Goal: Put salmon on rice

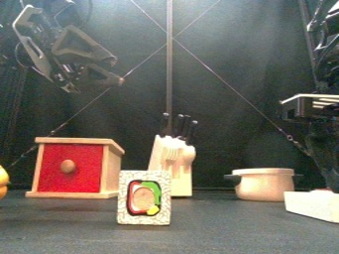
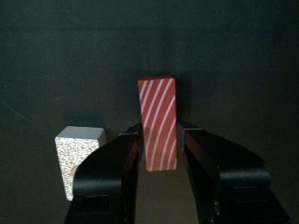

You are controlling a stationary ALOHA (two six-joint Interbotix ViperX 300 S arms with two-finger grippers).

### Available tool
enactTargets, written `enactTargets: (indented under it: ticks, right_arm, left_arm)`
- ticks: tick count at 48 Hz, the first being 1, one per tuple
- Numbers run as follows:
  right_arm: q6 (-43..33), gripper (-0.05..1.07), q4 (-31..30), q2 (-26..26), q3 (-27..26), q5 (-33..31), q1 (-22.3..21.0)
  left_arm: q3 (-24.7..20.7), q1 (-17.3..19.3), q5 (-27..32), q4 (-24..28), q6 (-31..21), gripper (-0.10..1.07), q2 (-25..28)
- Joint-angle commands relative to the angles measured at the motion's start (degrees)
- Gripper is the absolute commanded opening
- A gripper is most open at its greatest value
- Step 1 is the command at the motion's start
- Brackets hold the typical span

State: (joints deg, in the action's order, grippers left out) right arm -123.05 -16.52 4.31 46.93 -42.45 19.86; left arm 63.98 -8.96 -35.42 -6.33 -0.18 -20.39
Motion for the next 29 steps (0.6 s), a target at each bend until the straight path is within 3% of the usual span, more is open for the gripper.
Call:
enactTargets:
  ticks: [1,16,29]
  right_arm:
    - [-0.18,0.70,0.35,1.67,-1.41,-0.18,0.09]
    - [-0.53,0.70,0.97,1.05,-6.86,-1.49,0.18]
    - [-1.85,0.70,-0.79,-2.55,-14.24,-8.09,0.53]
  left_arm:
    - [-0.62,-0.09,-0.26,0.00,0.00,0.86,-0.18]
    - [-0.62,-0.09,-0.26,0.00,0.09,0.86,-0.35]
    - [-0.53,-0.09,-0.26,0.09,0.35,0.86,-0.44]
